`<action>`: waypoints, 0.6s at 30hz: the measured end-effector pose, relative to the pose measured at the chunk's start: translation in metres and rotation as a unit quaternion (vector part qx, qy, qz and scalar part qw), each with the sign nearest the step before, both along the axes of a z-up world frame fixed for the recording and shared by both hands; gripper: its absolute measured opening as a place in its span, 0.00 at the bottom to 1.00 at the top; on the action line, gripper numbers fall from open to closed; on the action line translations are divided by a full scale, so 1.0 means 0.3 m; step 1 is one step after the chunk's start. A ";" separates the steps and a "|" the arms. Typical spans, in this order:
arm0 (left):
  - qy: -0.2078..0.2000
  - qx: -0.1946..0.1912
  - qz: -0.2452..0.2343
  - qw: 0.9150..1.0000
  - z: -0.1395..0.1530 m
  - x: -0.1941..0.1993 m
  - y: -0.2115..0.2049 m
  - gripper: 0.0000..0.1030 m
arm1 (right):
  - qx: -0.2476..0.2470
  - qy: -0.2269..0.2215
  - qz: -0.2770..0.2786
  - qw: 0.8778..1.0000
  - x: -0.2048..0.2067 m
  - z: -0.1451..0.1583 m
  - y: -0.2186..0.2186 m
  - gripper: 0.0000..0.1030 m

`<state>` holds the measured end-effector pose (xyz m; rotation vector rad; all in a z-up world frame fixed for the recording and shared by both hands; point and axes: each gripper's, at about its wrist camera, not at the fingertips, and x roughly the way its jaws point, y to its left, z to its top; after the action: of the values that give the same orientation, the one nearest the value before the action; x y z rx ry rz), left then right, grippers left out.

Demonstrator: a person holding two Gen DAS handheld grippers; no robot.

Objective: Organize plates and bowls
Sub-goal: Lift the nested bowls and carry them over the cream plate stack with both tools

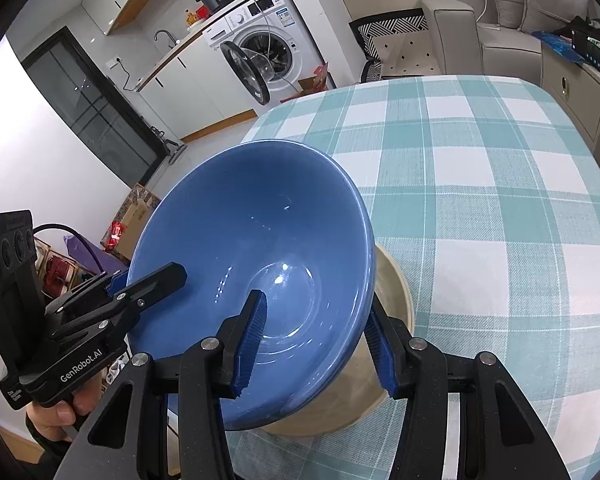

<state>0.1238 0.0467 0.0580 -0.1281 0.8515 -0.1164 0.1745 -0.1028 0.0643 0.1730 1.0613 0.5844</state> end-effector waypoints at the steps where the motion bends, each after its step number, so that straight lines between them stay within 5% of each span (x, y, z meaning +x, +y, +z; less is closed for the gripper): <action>1: 0.000 0.000 0.000 1.000 -0.002 -0.001 0.001 0.30 | -0.001 0.001 0.001 1.000 -0.002 -0.003 0.003 0.49; 18: 0.020 0.001 0.002 1.000 -0.059 -0.007 0.005 0.30 | -0.013 0.011 0.006 1.000 0.010 -0.056 0.015 0.49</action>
<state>0.1216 0.0483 0.0403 -0.1307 0.8912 -0.1105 0.1776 -0.0983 0.0476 0.1511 1.0908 0.5811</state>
